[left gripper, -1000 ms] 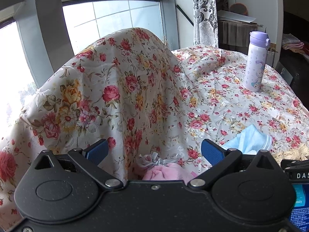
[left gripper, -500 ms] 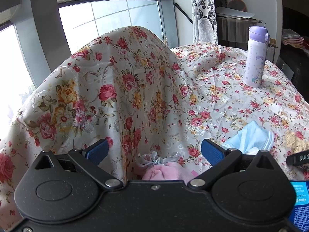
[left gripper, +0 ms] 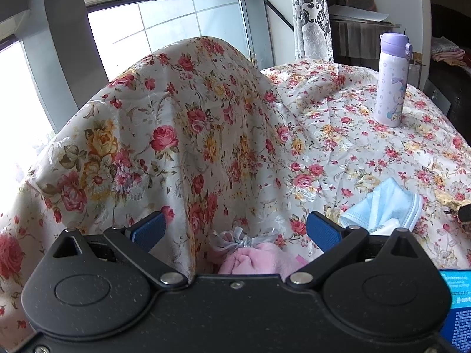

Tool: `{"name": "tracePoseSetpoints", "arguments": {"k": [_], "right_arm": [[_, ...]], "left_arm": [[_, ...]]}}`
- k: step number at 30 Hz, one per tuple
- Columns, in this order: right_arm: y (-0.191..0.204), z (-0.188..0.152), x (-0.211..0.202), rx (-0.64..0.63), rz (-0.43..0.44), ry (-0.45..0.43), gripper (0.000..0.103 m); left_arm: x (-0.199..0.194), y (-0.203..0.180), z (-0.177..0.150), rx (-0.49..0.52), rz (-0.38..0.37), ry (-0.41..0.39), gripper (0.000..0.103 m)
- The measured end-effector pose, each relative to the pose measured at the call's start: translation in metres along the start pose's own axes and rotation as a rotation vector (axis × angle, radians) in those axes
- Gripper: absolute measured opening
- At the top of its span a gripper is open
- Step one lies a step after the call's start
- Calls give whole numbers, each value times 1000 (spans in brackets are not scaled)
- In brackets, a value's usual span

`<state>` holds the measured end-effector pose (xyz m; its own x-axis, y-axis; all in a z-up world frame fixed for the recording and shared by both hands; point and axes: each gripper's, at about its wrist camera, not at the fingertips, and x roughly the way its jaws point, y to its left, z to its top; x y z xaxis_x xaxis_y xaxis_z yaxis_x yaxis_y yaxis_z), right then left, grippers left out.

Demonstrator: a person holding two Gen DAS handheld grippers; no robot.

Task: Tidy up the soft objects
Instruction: 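Grasp the beige lace bow with the right tool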

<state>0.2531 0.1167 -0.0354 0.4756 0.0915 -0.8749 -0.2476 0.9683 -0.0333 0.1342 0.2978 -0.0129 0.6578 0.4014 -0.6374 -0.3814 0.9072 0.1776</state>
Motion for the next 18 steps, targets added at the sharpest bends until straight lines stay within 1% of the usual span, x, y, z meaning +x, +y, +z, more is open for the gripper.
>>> {"name": "tracePoseSetpoints", "arguments": {"k": [2, 4, 5, 6, 8, 10, 11, 12, 18], "right_arm": [[1, -2, -3, -5, 12, -6, 38], [-2, -5, -3, 16, 29, -4, 44], [-4, -6, -2, 35, 39, 2, 53], [-9, -7, -1, 63, 51, 9, 68], [-18, -8, 1, 122, 66, 22, 81], [-25, -9, 4, 163, 75, 32, 86], [-27, -9, 6, 175, 74, 40, 95], [-30, -8, 8, 188, 73, 43, 101], [-24, -5, 37, 190, 71, 107, 102]], "left_arm": [[-4, 0, 0, 3, -4, -10, 98], [-9, 1, -2, 4, 1, -25, 99], [-10, 1, -2, 4, 4, -29, 99], [-11, 1, -2, 4, 4, -29, 99], [-10, 3, -1, -2, 4, -25, 99], [-9, 3, -1, -7, 1, -16, 99], [-8, 4, 0, -8, -4, -13, 99], [-8, 4, 0, -10, -5, -12, 99], [-6, 4, -1, -11, 0, -16, 99]]}}
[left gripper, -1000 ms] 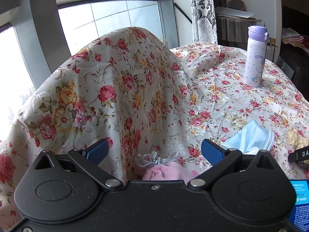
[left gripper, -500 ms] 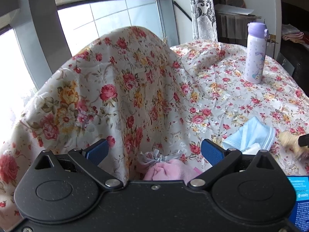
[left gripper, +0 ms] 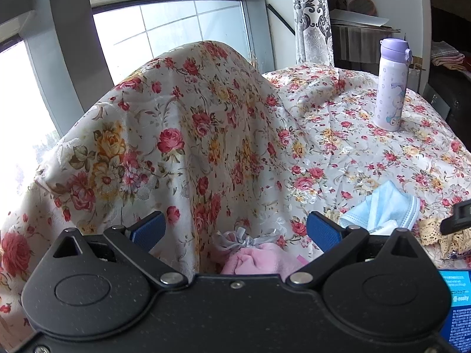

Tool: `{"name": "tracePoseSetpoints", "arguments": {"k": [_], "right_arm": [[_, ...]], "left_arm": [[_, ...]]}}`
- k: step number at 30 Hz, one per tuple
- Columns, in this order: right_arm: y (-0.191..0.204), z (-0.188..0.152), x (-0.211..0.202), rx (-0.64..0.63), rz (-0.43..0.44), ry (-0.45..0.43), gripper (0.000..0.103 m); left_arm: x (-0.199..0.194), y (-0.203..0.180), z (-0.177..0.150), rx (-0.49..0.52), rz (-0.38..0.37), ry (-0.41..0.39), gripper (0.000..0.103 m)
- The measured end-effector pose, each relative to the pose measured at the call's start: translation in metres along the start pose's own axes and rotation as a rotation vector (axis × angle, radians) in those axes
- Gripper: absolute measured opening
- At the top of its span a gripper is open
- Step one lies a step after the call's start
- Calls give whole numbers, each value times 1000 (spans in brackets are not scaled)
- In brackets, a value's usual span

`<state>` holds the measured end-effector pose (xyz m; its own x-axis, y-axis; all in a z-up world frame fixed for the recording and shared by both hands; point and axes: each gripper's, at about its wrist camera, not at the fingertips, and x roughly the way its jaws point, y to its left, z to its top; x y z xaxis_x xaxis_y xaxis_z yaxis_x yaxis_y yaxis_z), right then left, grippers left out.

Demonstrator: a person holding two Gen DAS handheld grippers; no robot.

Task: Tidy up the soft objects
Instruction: 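Grasp the beige lace bow with the right tool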

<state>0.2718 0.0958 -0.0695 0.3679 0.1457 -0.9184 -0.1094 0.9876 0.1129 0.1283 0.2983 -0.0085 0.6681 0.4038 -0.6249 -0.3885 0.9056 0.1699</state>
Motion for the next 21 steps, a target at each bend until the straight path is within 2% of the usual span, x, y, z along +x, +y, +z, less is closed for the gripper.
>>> {"name": "tracePoseSetpoints", "arguments": {"k": [3, 4, 7, 8, 12, 21], "right_arm": [[7, -2, 17, -19, -32, 25, 102], [9, -3, 22, -26, -48, 32, 98], [12, -7, 27, -44, -70, 20, 77], [14, -7, 24, -59, -75, 7, 62], [11, -3, 14, -55, -40, 0, 55], [-5, -7, -25, 26, -3, -57, 55]], "left_arm": [[1, -2, -1, 2, 2, -1, 99], [1, -2, -1, 4, 4, -3, 99], [2, -3, -2, 10, 4, -2, 99], [3, -4, -2, 10, 4, -1, 99], [5, -5, -2, 14, 6, 10, 98], [6, -7, -2, 31, 6, 17, 99]]}}
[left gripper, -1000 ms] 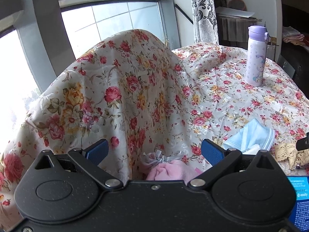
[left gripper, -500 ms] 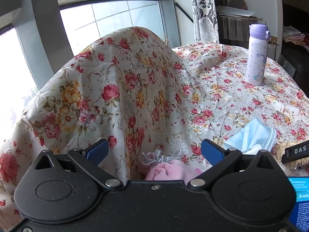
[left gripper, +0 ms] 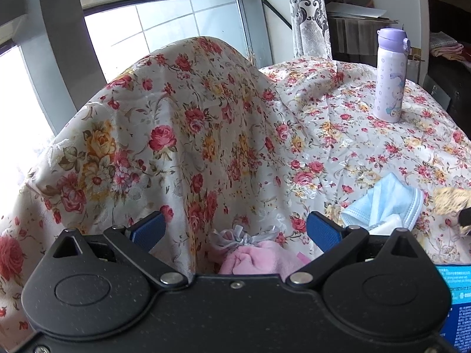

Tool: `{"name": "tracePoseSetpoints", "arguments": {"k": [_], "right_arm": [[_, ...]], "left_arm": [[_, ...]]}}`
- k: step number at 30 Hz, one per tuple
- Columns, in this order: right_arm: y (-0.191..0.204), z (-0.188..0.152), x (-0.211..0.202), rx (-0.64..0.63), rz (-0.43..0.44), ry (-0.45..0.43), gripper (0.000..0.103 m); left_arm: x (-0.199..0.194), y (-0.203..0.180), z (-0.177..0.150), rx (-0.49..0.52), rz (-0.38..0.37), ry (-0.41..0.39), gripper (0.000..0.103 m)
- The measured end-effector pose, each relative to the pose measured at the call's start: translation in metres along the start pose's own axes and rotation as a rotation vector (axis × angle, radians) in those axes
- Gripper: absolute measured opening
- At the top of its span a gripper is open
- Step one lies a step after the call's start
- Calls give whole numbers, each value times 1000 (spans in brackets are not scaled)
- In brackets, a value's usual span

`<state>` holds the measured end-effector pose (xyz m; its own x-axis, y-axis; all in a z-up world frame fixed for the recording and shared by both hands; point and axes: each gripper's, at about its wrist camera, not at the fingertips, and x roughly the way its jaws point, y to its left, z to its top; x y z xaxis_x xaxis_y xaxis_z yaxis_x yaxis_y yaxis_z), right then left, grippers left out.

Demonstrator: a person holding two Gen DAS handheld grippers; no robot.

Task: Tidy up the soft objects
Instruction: 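Grasp the beige lace bow with the right tool, then grasp the white tissue pack with the left tool while the right tool holds the bow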

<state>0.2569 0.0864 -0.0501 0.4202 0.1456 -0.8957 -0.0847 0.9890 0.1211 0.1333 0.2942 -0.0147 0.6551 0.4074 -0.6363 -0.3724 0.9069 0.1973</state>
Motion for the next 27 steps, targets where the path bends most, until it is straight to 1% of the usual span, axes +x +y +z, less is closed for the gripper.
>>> {"name": "tracePoseSetpoints", "arguments": {"k": [7, 11, 15, 18, 20, 22, 24, 25, 27], "right_arm": [[-2, -14, -34, 7, 28, -57, 55], [-2, -26, -48, 13, 45, -71, 55], [-6, -41, -60, 22, 52, -86, 55], [-10, -52, -68, 29, 53, -93, 55], [-14, -58, -72, 37, 53, -93, 55], [-17, -63, -76, 41, 50, -95, 55], [-20, -66, -78, 45, 41, -99, 55], [-22, -68, -79, 49, 38, -101, 55], [-25, -68, -81, 56, 37, -106, 55]], "left_arm": [[-1, -2, 1, 21, -2, 12, 99], [-3, -5, 1, 45, -5, 16, 98], [-7, -9, 1, 85, -19, 21, 99], [-9, -13, 3, 123, -31, 44, 99], [-9, -16, 6, 145, -58, 82, 99], [-3, -20, 11, 153, -96, 149, 99], [4, -21, 17, 86, -161, 228, 99], [9, -21, 20, 19, -209, 282, 99], [20, -21, 21, -95, -280, 376, 99]]}}
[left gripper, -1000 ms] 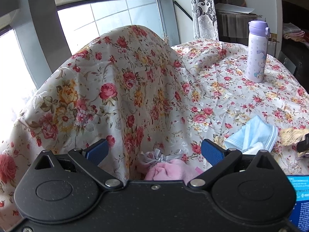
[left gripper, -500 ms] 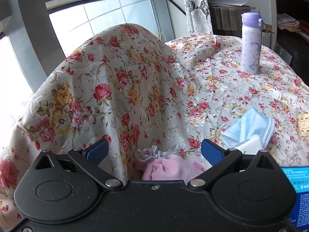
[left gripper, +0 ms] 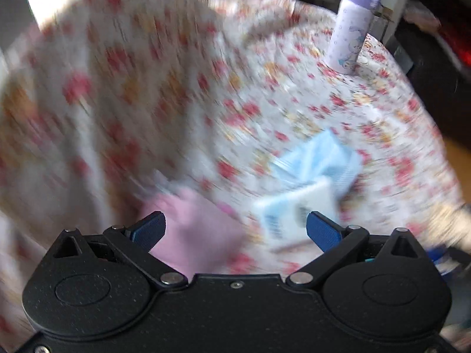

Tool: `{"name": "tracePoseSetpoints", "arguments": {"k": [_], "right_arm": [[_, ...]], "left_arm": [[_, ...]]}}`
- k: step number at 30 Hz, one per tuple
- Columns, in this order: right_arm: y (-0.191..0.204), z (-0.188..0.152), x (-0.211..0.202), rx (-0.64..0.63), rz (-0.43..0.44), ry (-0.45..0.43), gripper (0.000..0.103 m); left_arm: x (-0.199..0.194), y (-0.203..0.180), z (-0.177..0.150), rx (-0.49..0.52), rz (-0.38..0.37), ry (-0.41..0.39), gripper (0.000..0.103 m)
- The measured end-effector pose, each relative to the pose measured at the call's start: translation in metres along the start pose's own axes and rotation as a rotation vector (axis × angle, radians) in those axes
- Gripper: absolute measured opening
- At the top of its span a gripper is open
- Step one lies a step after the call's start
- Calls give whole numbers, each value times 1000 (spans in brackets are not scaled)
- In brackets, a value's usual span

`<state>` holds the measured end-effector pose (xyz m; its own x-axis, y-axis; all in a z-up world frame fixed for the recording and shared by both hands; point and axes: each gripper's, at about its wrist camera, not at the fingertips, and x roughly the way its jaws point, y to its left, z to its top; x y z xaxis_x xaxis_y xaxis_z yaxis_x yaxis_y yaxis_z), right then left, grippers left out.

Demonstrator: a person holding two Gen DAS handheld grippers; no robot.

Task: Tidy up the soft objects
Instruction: 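Grasp the white tissue pack with the left tool while the right tool holds the bow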

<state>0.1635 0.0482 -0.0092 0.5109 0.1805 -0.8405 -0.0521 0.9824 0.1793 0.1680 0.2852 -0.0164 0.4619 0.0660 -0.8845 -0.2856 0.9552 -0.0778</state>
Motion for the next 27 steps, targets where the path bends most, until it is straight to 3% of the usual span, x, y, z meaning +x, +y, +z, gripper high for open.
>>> {"name": "tracePoseSetpoints", "arguments": {"k": [3, 9, 20, 22, 23, 27], "right_arm": [[-3, 2, -5, -4, -9, -19, 55], [-2, 6, -6, -39, -32, -56, 55], [7, 7, 10, -91, -63, -56, 55], [8, 8, 13, -97, -69, -55, 55], [8, 8, 14, -98, -70, -54, 55], [8, 10, 19, -95, -70, -47, 55]], "left_arm": [[11, -2, 1, -82, -56, 53, 99], [19, -17, 3, -27, -34, 45, 99], [54, -30, 16, -43, -35, 91, 98], [57, -32, 17, -40, -27, 89, 88], [59, -33, 17, -36, -28, 88, 75], [58, -39, 22, -12, -27, 57, 72]]}}
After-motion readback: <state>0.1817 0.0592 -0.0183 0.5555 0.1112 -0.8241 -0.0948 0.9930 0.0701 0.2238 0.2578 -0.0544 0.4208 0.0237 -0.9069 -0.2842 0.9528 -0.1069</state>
